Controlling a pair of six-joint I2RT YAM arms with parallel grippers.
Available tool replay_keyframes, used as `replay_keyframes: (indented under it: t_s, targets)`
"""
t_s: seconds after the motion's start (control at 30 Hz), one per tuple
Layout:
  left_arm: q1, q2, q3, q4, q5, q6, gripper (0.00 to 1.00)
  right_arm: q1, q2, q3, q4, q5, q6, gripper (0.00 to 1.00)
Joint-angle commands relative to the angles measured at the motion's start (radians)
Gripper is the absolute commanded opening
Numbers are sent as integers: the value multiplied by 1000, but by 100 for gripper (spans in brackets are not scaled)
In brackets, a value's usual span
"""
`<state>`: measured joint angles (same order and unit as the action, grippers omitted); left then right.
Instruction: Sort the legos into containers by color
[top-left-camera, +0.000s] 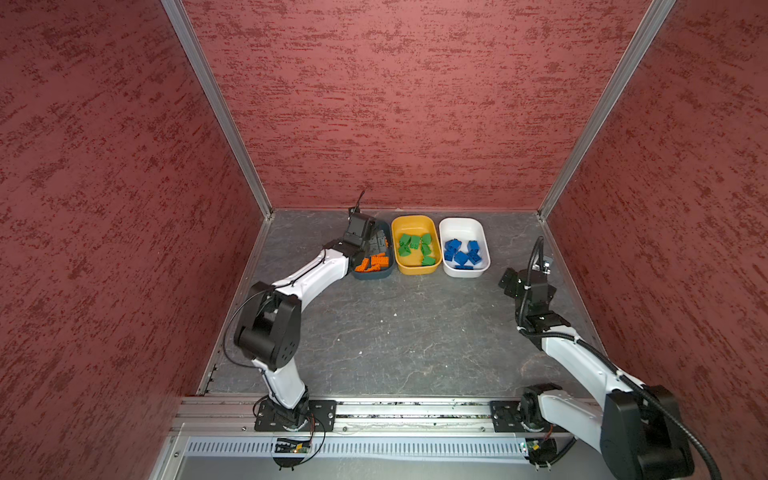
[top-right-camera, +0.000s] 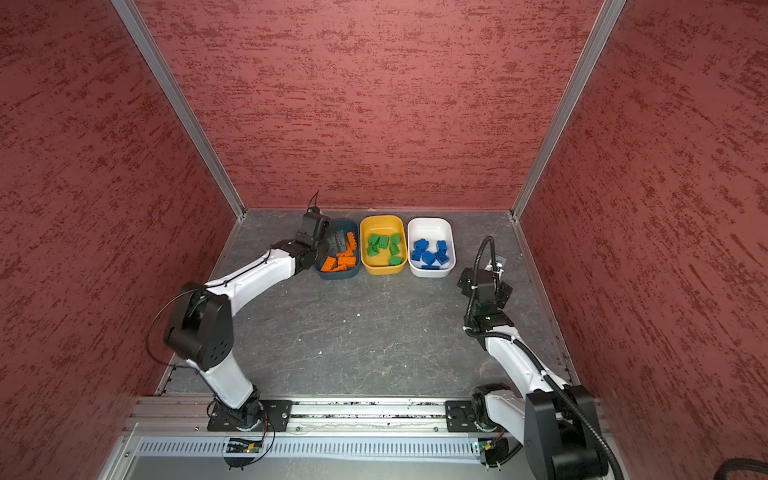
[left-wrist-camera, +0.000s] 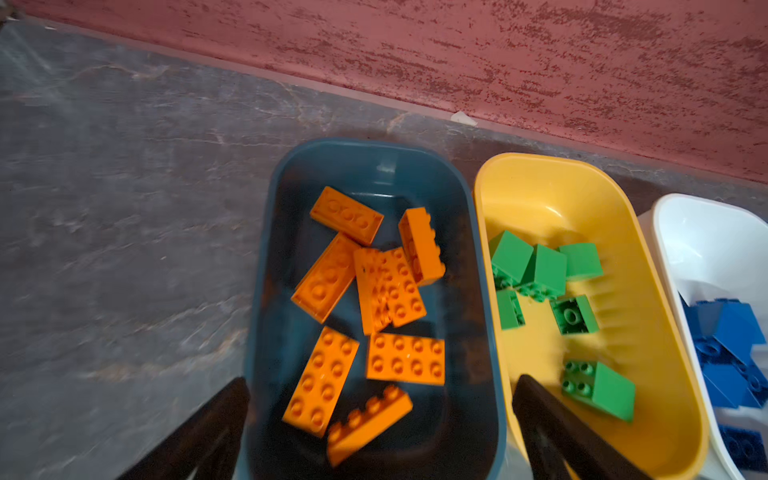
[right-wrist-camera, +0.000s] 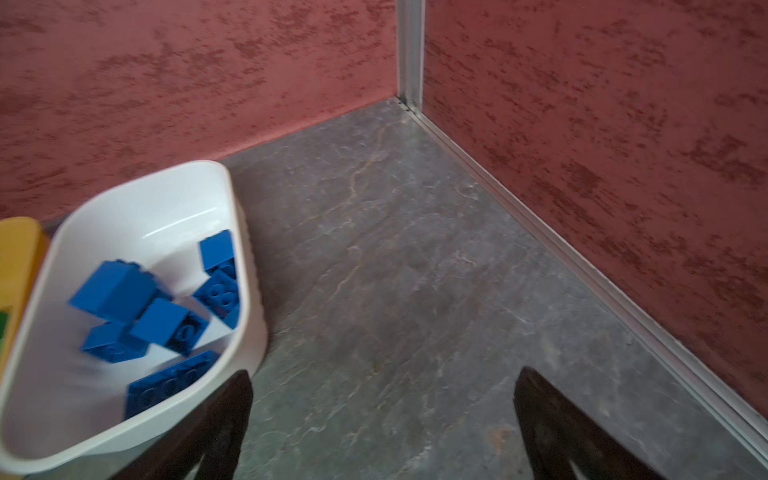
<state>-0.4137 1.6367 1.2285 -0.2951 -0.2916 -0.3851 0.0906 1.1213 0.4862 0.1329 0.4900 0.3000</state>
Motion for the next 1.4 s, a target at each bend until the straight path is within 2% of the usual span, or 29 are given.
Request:
replay_keyframes:
  t_s: [0.0,0.1,0.2,0.3,0.43,0.47,0.63,0.67,0.73,0.8,0.83,0.87,0.93,0.97,1.0,1.07,1.17,1.2,1.23,1.27,1.37]
  targets:
    - [37,-150,-134,25,-111,25,99,-57,47,-11,130,-8,-82,99]
    - [105,-268,-279,3,-195,21,100,-111,123,-13,202,-45,-103,99]
    - [181,-356,-400,-2,-284,24,99,-159,206,-28,317,-144,-152,99]
    - [263,-407,-514,92,-283,69,99,-195,271,-17,403,-243,-190,99]
    - [375,-354,-593,271,-141,150,99,-229,315,-38,582,-365,-234,99]
    - [394,-322,-606,334,-93,172,99,-240,324,-23,561,-404,-241,99]
    - [411,-198,-680,721,35,258,99,-254,301,-54,591,-590,-312,99]
    - [410,-185,-674,735,52,275,100,-255,292,-66,605,-617,-316,99]
    - [414,-170,-678,804,73,317,99,-257,281,-91,645,-670,-296,99]
    - [431,-154,-740,942,155,340,99,-258,287,-116,725,-718,-258,99]
    - [431,-138,-781,1044,187,361,99,-256,300,-130,781,-724,-236,99]
    - [430,-151,-808,1062,213,364,99,-258,317,-138,835,-728,-222,99]
    - [433,-90,-893,1292,221,375,99,-256,367,-142,875,-744,-230,99]
    - [433,-95,-905,1309,227,370,99,-257,381,-158,919,-758,-233,99]
    - [438,-119,-875,1209,241,363,99,-256,371,-169,927,-760,-240,99]
    - [423,-104,-863,1216,186,362,99,-257,379,-207,1002,-762,-241,99]
    - [423,-106,-865,1212,172,358,99,-239,458,-234,1137,-761,-254,99]
    - [424,-101,-868,1225,172,359,99,-236,417,-216,1031,-709,-258,99]
    - [424,-99,-869,1235,173,361,99,-225,425,-206,1015,-649,-247,99]
    - [424,-105,-865,1215,173,358,99,-218,439,-214,1060,-637,-244,99]
    - [421,-103,-866,1219,170,361,99,-213,433,-208,1038,-624,-248,99]
